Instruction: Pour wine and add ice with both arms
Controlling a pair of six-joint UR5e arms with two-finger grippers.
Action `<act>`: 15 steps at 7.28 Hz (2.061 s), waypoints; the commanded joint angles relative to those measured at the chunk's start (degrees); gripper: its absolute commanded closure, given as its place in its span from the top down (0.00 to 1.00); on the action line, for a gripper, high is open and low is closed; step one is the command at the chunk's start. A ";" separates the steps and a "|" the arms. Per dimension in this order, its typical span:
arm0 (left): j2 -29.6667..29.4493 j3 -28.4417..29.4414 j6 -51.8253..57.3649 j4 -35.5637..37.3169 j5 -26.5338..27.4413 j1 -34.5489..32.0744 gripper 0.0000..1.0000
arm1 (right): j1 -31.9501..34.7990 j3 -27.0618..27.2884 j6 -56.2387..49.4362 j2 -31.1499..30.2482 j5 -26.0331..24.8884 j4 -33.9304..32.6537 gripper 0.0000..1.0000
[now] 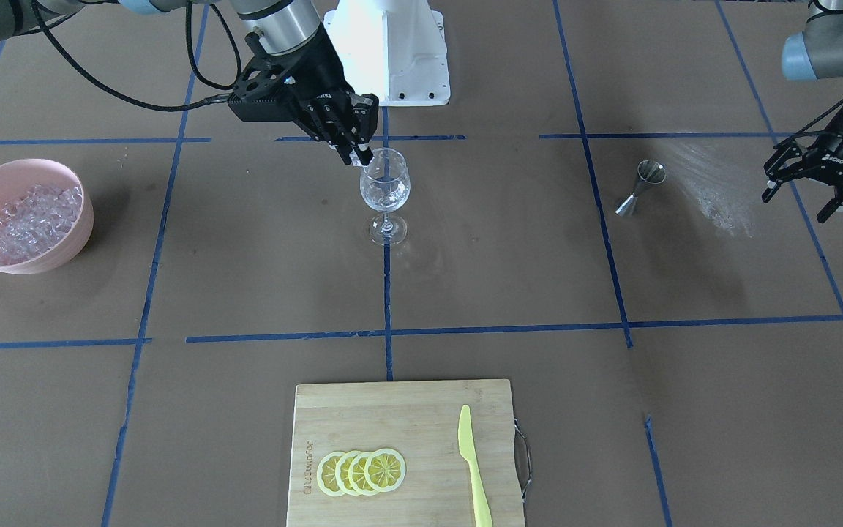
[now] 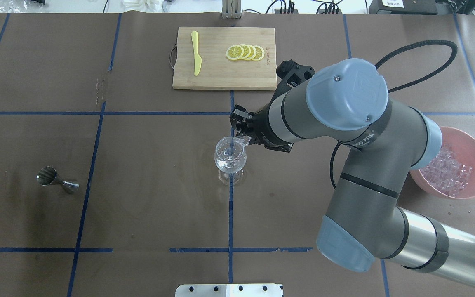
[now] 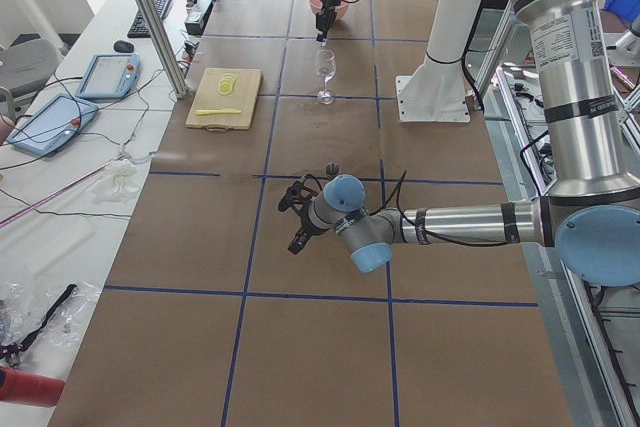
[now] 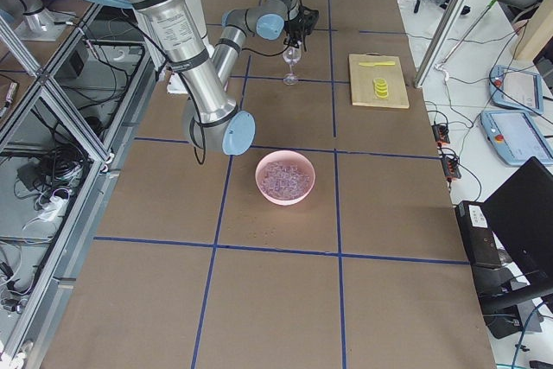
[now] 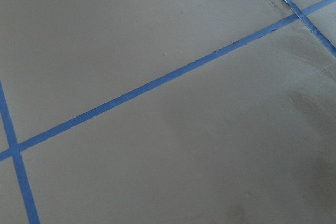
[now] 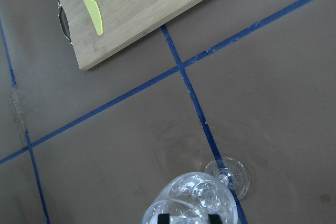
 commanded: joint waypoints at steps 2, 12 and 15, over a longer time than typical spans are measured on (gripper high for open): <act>0.22 -0.07 -0.54 -1.11 0.12 -0.09 1.00 | -0.90 -0.38 1.50 1.19 -0.15 -0.01 0.38; -0.74 0.11 -0.28 4.33 -8.66 -1.57 1.00 | 22.08 10.95 -22.21 -19.94 16.52 -5.19 1.00; -8.18 0.37 9.60 20.00 -8.14 -7.01 1.00 | 39.39 1.95 -57.79 -30.69 28.83 -5.02 1.00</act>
